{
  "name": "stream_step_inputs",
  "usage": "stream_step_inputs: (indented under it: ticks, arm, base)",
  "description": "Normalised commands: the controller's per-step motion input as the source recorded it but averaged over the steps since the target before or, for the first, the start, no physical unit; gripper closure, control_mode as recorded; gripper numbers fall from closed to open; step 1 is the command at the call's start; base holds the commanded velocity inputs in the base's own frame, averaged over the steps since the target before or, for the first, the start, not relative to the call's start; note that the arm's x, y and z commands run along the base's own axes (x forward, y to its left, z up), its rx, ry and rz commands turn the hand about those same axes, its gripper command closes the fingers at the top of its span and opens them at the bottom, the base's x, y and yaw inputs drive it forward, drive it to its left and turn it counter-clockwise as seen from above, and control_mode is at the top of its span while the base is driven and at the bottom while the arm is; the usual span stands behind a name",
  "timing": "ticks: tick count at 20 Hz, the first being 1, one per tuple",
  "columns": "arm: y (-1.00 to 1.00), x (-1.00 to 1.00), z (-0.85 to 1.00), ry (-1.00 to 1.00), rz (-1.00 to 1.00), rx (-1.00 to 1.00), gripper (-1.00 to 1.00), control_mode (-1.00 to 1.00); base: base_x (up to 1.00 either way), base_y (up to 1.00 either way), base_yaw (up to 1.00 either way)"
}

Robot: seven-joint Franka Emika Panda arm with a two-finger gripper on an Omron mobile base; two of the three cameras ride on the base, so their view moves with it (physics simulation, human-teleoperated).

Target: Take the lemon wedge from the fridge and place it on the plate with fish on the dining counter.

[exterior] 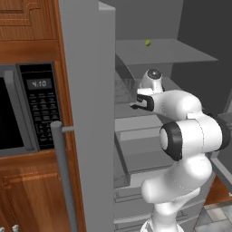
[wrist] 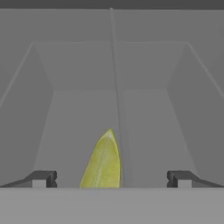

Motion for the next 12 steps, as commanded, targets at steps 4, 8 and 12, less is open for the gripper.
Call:
stream_step_inputs:
  ticks: [4, 8, 12]
  arm:
    - [0.13, 0.0, -0.04, 0.0, 0.0, 0.0, -1.0, -1.0]
    - [0.21, 0.0, -0.09, 0.0, 0.0, 0.0, -1.0, -1.0]
    - [0.11, 0.0, -0.2, 0.0, 0.0, 0.0, -1.0, -1.0]
  base:
    - [0.0, 0.0, 0.0]
    - [0.0, 0.0, 0.0]
    - [0.0, 0.0, 0.0]
